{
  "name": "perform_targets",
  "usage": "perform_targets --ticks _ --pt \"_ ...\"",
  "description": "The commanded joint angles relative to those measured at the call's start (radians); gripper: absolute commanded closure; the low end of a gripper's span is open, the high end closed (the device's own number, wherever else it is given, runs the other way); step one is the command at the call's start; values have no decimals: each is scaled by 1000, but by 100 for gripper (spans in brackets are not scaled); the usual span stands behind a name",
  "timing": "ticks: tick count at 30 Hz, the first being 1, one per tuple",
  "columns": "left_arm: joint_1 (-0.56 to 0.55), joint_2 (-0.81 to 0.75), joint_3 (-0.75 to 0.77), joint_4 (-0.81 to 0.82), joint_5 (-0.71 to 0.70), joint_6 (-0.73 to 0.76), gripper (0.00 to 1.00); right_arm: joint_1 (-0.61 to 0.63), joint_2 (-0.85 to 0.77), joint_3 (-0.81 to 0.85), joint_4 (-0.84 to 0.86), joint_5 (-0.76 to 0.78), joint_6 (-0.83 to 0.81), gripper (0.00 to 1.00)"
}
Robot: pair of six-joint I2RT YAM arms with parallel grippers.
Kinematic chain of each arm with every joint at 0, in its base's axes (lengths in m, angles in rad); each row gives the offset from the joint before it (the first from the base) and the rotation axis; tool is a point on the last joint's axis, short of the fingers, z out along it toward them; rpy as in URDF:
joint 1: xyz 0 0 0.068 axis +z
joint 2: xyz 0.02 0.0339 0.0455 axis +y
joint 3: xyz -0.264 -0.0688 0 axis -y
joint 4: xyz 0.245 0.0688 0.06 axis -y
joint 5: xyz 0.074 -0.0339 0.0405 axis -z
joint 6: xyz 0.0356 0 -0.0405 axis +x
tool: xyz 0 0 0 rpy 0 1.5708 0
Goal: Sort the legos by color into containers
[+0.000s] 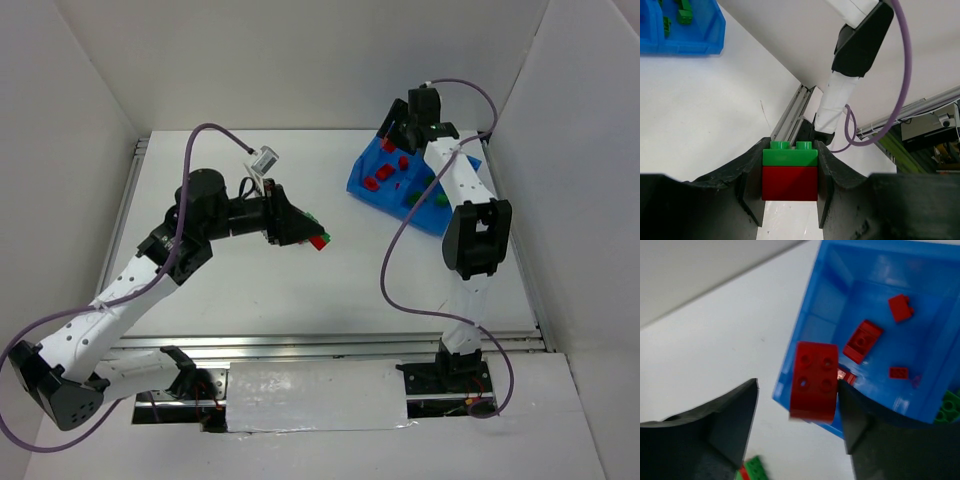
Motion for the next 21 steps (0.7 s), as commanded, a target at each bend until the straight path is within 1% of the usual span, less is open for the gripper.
perform_targets --ticks 1,2,3,4,6,8,9,10,11,12,13,14,15,16,17,18,20,21 --pt "10 -31 15 6 29 30 100 -15 -1 80 -92 13 -46 26" --pt "12 -30 15 0 40 30 100 -17 -1 79 -93 15 -46 17" --pt "12 -25 15 1 55 27 100 -17 -4 74 -92 7 -52 3" --pt "13 -24 12 6 66 23 100 -17 -12 72 -92 4 -56 0" --pt "15 -19 2 39 100 14 100 -17 -24 69 -99 -30 -57 0" --pt "15 -15 2 53 129 36 100 -18 -62 75 -140 -68 -43 0" --pt "15 -15 11 55 143 54 100 -18 -78 86 -174 -97 -8 0" --pt "15 -12 19 37 152 115 100 -17 -116 98 -272 -132 16 0" --pt "15 -12 31 9 152 158 100 -14 -142 89 -323 -178 44 0" --pt "15 -13 45 -19 144 204 100 -3 -182 48 -352 -341 102 0" --pt "13 -18 44 -52 93 271 100 11 -291 -14 -319 -435 134 0" --pt "12 -25 33 -42 80 301 100 29 -362 -203 -259 -517 170 0" --pt "10 -44 -11 -19 77 330 100 81 -513 -310 -187 -615 261 1" --pt "10 -54 -36 54 72 368 100 110 -582 -395 -59 -634 309 0" --pt "7 -67 -59 79 89 391 100 138 -634 -514 -30 -633 382 0" --pt "1 -67 -86 98 95 416 100 199 -715 -552 -9 -636 410 0" --pt "-11 -58 -103 153 130 479 100 259 -801 -630 2 -646 499 0" --pt "-13 -53 -105 164 146 517 100 317 -826 -659 35 -654 532 0"
